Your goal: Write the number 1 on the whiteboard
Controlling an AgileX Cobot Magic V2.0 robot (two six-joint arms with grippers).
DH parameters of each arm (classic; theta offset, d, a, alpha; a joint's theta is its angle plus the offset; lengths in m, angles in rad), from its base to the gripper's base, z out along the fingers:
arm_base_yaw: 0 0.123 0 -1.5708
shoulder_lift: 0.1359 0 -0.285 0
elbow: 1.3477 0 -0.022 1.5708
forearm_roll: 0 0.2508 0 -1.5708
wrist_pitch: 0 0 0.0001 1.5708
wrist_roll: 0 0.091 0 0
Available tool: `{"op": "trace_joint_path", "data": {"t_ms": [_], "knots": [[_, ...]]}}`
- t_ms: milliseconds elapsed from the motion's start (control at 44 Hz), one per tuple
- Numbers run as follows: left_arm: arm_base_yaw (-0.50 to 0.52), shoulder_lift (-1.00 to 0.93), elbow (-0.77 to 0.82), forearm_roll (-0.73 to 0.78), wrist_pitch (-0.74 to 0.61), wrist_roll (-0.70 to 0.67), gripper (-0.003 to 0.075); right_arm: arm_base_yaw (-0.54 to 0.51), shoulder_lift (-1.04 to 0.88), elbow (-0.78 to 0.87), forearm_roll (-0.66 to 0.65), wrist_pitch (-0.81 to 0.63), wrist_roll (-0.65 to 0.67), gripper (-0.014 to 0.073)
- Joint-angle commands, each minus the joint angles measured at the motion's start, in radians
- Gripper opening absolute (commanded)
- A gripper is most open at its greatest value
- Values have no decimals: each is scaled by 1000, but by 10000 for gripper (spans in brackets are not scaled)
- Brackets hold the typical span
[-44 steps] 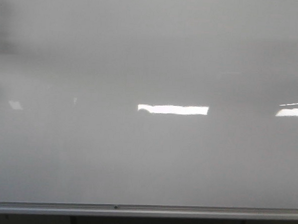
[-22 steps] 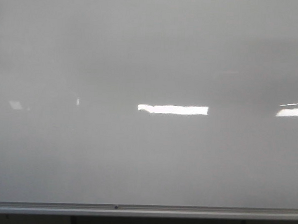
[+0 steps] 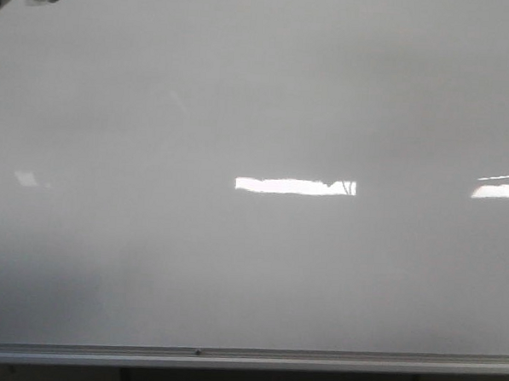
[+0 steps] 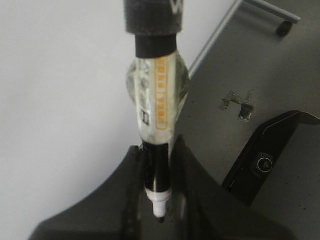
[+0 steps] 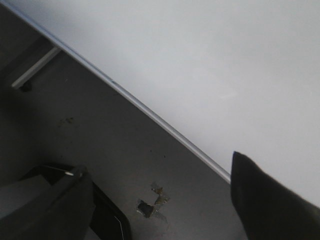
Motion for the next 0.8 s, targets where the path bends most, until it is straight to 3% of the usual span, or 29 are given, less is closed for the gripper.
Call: {"op": "trace_joint_path", "data": {"t_ms": [0,137,546,774], "knots": [[-96,-13,-36,-24,-40,26,-19,31,16,-57,123,-9,-209,590],[-194,16,-39,-24,-65,27,-19,112,59,-83,234,7,-377,590],[-322,114,-116,-20,-69,91,-19,347,277,-276,205,-11,-451,586],[-322,116,-122,-16,-74,96,-19,385,368,-328,206,8,-451,440]]}}
